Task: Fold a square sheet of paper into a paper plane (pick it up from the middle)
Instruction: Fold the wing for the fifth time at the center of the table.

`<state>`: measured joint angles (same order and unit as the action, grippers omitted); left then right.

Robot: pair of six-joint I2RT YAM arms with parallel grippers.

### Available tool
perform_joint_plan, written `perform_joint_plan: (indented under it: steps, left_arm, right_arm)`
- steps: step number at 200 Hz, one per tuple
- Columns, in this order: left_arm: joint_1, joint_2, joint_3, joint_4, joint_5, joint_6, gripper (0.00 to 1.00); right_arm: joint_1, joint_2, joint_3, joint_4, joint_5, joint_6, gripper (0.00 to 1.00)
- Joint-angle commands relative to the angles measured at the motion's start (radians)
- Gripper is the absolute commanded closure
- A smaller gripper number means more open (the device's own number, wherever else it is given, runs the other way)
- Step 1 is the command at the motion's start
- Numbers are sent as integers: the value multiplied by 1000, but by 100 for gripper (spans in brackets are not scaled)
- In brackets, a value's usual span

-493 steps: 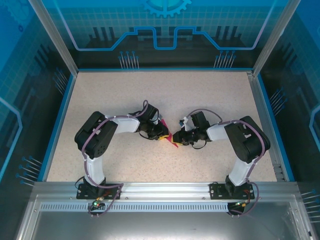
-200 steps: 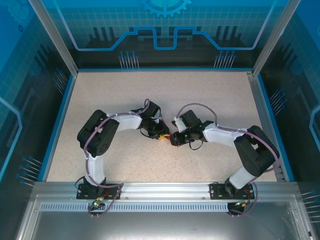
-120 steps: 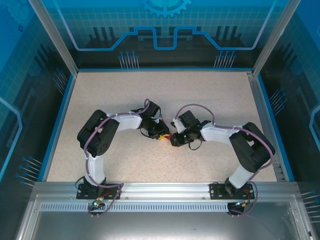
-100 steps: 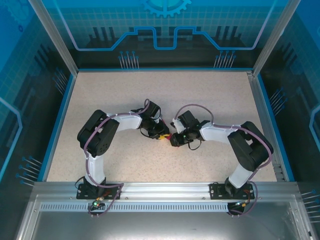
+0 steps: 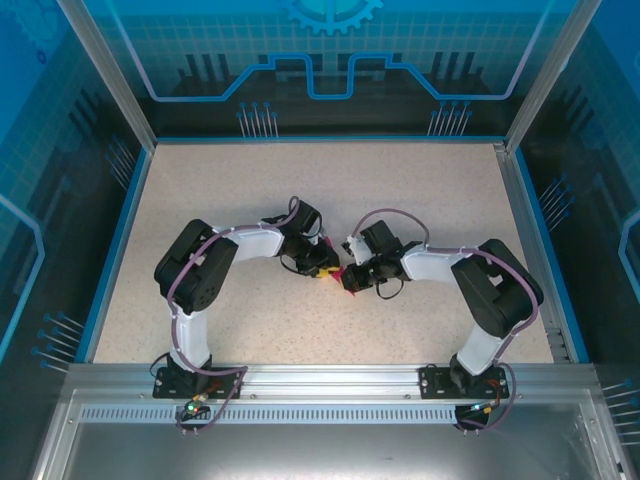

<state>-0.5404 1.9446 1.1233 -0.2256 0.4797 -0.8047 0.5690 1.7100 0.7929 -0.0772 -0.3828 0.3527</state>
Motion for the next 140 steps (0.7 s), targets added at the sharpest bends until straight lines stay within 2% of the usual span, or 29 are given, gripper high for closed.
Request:
perform_joint_plan:
  steps: [1,64,140]
  left_arm:
    - [1,-64,-8,50,12,28,72]
    - [0,-108,-142,233,72,17,71]
    - [-1,-73,-149,261,88,33,73]
  right_arm:
    - [-31,12,-31,79,-113,37,96]
    - [-112,33,-79,203,-282,148,99]
    - [-135,80,-63,183,-322,190,100]
